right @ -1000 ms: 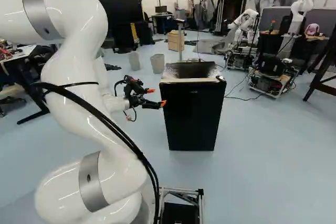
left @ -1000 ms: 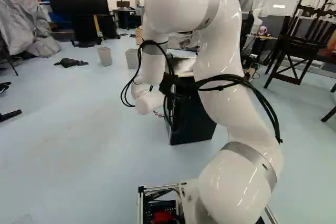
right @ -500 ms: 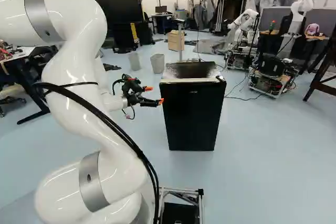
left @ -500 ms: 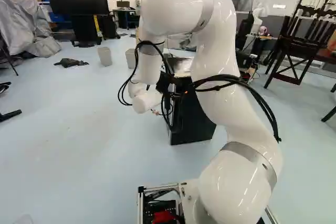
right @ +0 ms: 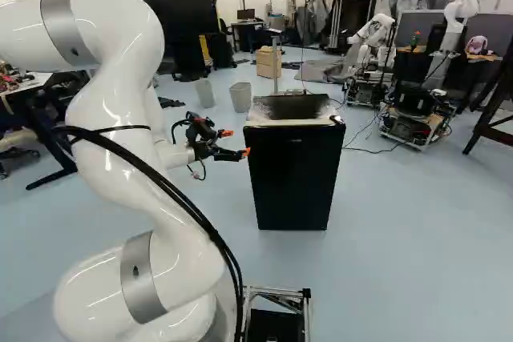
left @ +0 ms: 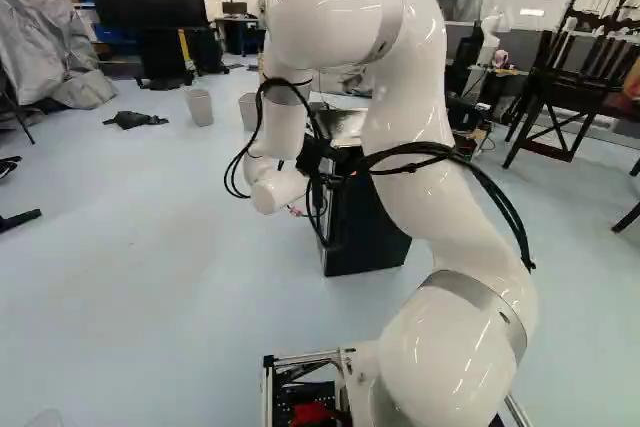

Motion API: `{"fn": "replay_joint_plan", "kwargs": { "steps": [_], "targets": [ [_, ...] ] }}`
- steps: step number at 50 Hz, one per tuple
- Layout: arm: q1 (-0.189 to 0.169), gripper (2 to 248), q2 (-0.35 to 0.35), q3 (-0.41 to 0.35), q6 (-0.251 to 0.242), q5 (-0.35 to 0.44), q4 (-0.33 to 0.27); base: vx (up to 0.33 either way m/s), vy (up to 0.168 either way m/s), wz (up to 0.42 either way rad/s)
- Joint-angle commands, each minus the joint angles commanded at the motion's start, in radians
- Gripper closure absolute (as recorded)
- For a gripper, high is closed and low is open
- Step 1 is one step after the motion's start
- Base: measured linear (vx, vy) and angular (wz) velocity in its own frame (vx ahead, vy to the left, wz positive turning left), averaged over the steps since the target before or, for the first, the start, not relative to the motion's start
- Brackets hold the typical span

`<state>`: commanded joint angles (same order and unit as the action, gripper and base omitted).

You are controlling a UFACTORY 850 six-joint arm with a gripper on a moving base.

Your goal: Grab a drink from the fridge

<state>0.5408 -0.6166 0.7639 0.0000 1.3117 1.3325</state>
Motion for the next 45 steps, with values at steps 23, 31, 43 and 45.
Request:
{"fn": "replay_joint_plan", "kwargs": {
  "steps": [23, 31, 43, 45],
  "targets": [
    [-0.008, 3, -0.013, 0.024, 0.0, 0.029, 0.02, 0.0, 0.0, 0.0],
    [-0.011, 3, -0.02, 0.036, 0.0, 0.04, 0.027, 0.0, 0.0, 0.0],
    [-0.017, 3, -0.03, 0.055, 0.0, 0.051, 0.037, 0.0, 0.0, 0.0],
    [-0.018, 3, -0.032, 0.058, 0.0, 0.051, 0.038, 0.0, 0.0, 0.0]
  ]
}}
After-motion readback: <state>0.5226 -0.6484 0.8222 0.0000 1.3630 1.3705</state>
